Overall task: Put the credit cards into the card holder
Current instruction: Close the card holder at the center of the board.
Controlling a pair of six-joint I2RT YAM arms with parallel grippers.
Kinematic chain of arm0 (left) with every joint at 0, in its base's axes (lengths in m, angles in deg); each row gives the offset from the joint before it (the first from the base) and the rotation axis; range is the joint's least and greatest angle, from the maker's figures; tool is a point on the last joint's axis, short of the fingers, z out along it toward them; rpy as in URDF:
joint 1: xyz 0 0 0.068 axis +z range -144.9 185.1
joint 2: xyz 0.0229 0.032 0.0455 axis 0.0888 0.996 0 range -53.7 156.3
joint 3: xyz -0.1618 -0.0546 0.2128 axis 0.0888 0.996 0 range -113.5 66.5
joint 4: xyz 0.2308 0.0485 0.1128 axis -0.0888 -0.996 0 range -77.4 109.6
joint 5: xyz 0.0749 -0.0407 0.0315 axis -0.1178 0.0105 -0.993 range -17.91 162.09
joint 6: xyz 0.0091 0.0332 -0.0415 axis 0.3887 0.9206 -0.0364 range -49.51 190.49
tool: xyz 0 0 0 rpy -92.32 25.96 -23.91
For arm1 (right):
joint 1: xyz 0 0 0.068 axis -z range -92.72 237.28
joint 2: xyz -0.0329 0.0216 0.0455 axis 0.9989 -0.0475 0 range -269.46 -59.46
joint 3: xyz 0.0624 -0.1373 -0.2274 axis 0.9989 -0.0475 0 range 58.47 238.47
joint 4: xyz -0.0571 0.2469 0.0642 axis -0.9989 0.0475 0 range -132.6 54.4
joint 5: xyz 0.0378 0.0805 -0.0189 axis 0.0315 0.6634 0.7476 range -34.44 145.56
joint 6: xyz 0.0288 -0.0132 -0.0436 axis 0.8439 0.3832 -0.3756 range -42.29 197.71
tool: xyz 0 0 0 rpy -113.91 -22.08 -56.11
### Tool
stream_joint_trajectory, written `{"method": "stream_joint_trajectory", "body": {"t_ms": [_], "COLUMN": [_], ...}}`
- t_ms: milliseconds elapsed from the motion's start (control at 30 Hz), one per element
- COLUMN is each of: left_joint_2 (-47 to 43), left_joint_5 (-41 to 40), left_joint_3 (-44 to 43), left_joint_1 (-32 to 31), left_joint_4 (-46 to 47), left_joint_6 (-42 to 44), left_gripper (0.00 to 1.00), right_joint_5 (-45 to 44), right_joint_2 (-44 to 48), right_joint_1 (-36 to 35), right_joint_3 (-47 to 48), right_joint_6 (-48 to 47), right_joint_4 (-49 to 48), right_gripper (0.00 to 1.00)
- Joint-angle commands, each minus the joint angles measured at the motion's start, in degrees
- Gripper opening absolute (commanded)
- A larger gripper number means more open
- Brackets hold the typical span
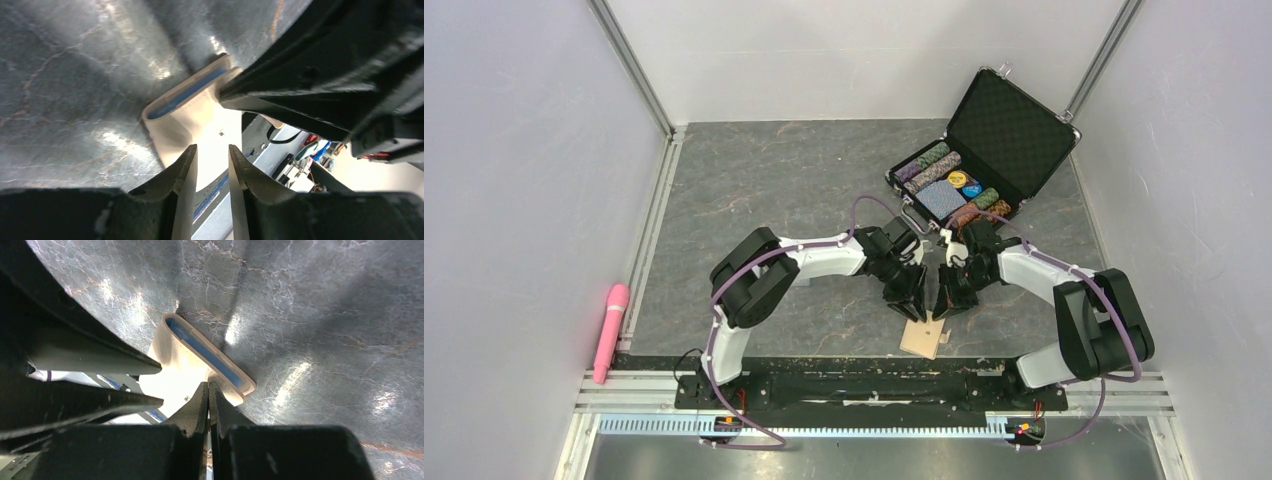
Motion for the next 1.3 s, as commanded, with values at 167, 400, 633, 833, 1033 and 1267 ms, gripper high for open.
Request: {"method": "stream_joint_trajectory", "body": {"t_ms": [167,400,633,833,1033,1267], "left_joint_2": [-2.4,-1.2,0.5,1.7,3.4,5.5], "left_joint_5": [2.6,0.5,-5.6,-7.8,-10.7,-11.2], "left_joint_3": [-3.9,-6.2,-8.3,-9.2,-10.4,-11.8], "left_joint_1": [-3.2,-5.5,-8.1,-9.5,-9.8,-9.9], "left_joint_4": [3.4,3.6,1.4,1.7,0.1,0.3], "left_joint_6": [-0.7,-2.4,-3.0,-3.3,-3.1,-2.6], "left_gripper": [0.38,0.43,0.43,0.43,0.35,0.29], "right_joint_5": [-1.1,-0.6,-0.1,-1.0,-1.5,-1.5], "right_joint_2": [-1.0,-0.5,0.3,0.8,1.5,1.4], "right_joint_1": [0.2,0.2,0.5,0.8,0.8,0.9], "right_joint_3": [-1.8,-3.5,-4.7,-3.5,-3.0,-2.4], "right_joint_6": [0.3,2.0,2.9,2.3,2.0,2.2], "right_joint_4": [-2.4,-5.2,-6.4,-5.2,-4.4,-4.4], "right_gripper": [0.0,0.0,0.0,0.0,0.0,0.0]}}
